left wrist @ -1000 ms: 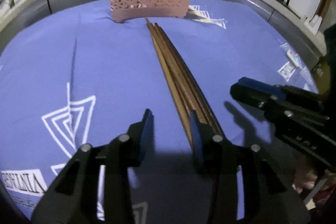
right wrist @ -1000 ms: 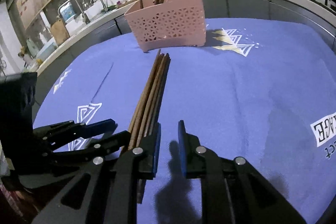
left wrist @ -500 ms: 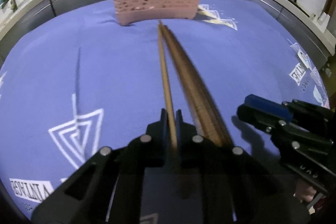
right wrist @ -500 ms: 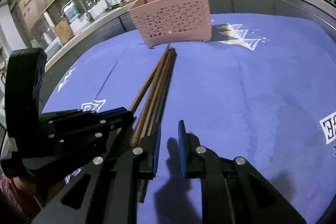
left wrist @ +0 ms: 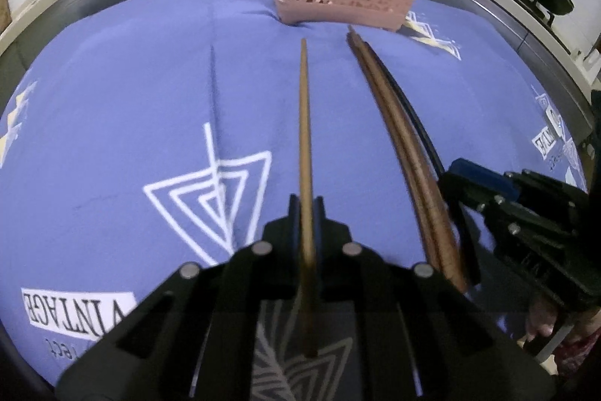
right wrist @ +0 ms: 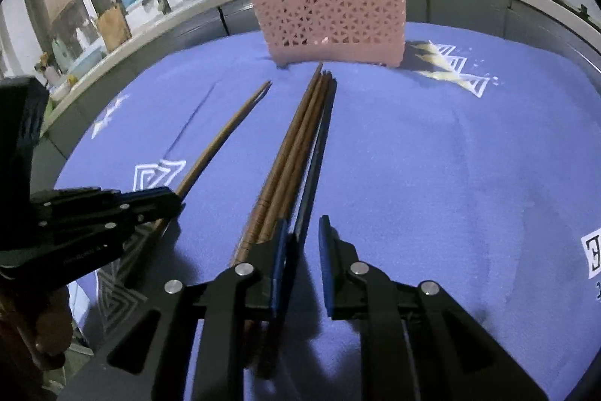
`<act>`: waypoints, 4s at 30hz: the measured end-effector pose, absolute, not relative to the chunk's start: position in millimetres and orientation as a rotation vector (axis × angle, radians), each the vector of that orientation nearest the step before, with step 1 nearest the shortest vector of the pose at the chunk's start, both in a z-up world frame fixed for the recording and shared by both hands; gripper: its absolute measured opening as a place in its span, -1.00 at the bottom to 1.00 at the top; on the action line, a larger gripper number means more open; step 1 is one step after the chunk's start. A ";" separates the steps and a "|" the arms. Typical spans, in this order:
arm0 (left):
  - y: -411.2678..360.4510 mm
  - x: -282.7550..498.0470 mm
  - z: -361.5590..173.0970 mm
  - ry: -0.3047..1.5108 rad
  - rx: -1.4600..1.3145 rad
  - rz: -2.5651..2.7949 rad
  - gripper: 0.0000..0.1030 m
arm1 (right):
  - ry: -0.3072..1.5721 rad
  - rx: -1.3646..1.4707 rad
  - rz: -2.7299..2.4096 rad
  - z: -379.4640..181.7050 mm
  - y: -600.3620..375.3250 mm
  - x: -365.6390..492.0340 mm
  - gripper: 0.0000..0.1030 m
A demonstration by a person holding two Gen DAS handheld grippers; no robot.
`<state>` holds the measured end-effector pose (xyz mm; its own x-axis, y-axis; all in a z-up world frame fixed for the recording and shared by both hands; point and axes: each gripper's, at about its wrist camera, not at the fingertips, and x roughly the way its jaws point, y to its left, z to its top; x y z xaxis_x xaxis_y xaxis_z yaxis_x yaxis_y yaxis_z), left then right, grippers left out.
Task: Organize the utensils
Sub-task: 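Pinch one chopstick with the left tool while the right tool pinches another, then lift both chopsticks over the pink basket and open both tools to drop them, then bring both open tools back to the remaining chopsticks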
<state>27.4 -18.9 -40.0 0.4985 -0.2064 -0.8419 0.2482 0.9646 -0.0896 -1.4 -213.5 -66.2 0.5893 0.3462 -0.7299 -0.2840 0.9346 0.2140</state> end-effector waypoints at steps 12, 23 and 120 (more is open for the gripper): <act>-9.2 22.6 -40.0 1.013 0.058 -0.296 -0.86 | 0.877 0.032 0.271 -67.5 -246.1 1.1 -0.83; -31.3 75.1 -36.0 1.019 0.147 -0.297 -0.77 | 0.943 0.016 0.336 -58.7 -229.3 60.3 -0.81; 26.9 15.3 45.5 0.654 -0.146 -0.196 -0.34 | 0.439 0.177 0.388 33.8 -227.2 -26.9 -0.32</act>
